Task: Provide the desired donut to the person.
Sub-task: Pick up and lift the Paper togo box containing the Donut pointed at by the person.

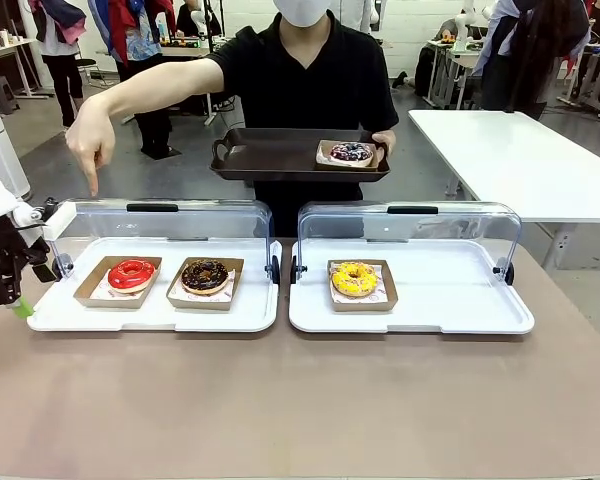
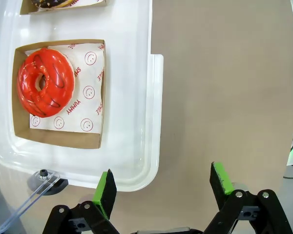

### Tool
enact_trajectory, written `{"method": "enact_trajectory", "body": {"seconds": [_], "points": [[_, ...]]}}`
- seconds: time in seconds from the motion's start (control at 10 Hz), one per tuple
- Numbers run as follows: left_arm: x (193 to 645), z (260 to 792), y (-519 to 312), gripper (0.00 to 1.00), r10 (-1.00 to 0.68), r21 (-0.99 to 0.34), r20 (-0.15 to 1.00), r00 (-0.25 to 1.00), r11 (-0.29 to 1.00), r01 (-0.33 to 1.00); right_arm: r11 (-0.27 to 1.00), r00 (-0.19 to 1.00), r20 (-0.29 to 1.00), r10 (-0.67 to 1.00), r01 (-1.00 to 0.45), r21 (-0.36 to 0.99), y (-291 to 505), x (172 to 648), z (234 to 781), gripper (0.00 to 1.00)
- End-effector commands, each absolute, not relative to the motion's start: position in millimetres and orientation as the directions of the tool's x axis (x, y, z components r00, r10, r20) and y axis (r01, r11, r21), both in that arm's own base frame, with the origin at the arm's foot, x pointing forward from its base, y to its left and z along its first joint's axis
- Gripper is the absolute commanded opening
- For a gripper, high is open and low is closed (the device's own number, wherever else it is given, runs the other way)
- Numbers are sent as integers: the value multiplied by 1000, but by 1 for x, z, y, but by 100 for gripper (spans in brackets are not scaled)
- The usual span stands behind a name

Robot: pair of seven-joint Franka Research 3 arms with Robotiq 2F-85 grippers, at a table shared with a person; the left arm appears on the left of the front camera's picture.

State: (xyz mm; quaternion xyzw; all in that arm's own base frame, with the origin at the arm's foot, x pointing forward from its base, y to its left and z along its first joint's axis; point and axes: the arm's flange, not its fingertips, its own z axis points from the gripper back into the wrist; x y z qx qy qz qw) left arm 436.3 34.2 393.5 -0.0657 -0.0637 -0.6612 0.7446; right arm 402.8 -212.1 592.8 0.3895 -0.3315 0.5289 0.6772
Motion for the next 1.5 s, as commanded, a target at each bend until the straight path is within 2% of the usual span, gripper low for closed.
{"method": "enact_trajectory", "body": {"seconds": [0.0,0.3,0.5,0.9,1.4], "points": [[433,395,35,100,-978,-15,175,117,116,993,134,224,863,452,-974,183,-210,402,592,100],[436,394,34,100,-976,-14,182,117,117,993,134,224,863,452,-974,183,-210,402,592,100],[457,387,14,100,-982,-60,147,115,107,992,134,224,863,452,-974,183,-210,402,592,100],[492,367,-4,100,-988,-38,117,104,100,994,134,224,863,452,-974,183,-210,402,592,100],[510,338,-7,100,-997,-1,75,9,9,1000,134,224,863,452,-974,183,-210,402,592,100]]}}
